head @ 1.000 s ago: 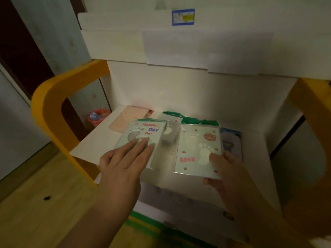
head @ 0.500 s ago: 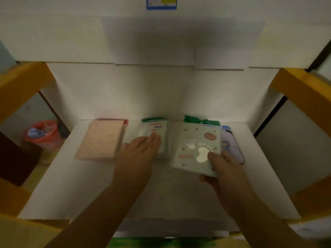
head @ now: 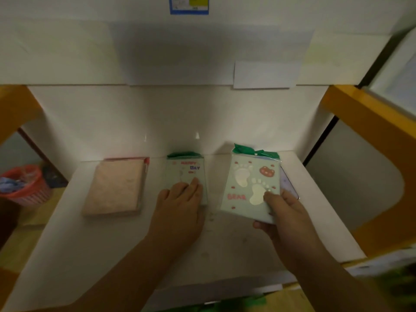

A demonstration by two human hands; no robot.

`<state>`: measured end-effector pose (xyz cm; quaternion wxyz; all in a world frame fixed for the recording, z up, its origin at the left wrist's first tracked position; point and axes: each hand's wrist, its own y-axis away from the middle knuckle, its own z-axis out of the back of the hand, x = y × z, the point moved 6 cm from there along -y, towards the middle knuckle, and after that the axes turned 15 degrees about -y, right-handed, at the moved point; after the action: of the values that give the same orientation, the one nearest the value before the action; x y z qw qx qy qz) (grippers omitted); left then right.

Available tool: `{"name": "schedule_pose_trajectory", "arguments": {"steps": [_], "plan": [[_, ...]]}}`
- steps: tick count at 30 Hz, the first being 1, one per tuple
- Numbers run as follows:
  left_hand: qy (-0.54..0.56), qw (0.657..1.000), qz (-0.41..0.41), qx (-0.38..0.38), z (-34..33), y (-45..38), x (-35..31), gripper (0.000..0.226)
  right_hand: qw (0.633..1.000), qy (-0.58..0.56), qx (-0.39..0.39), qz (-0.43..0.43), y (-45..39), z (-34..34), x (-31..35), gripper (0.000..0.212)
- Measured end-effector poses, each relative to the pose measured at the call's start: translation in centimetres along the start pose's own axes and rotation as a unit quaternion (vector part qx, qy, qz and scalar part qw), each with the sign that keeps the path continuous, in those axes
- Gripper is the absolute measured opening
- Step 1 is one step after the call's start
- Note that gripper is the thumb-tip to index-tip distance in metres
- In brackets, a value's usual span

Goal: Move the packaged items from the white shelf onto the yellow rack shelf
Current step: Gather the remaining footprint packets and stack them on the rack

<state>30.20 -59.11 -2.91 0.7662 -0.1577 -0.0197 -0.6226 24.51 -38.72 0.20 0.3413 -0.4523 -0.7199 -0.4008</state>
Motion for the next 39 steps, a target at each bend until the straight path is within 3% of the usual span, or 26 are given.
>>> {"name": "schedule_pose_trajectory", "arguments": {"steps": [13,25,32,39], "plan": [[0.047,0.999,0.004,-0.017,1.2,1.2,0.9,0.06,0.997,0.07,0.002,0.027,-0.7,-0.3,-0.4,0.018],[0.061,0.987,0.151,0.013,2.4,6.0,8.7,0.057,0.976,0.205,0.072,0.011,-4.3,-7.8,-4.2,0.009],[0.049,0.985,0.163,0.023,2.4,8.1,11.2,0.059,0.955,0.282,0.079,0.045,-6.4,-10.3,-5.8,0.024],[0.055,0.985,0.163,0.018,2.1,8.9,12.3,0.06,0.918,0.38,0.026,0.113,-7.2,-9.9,-6.1,0.037]]}}
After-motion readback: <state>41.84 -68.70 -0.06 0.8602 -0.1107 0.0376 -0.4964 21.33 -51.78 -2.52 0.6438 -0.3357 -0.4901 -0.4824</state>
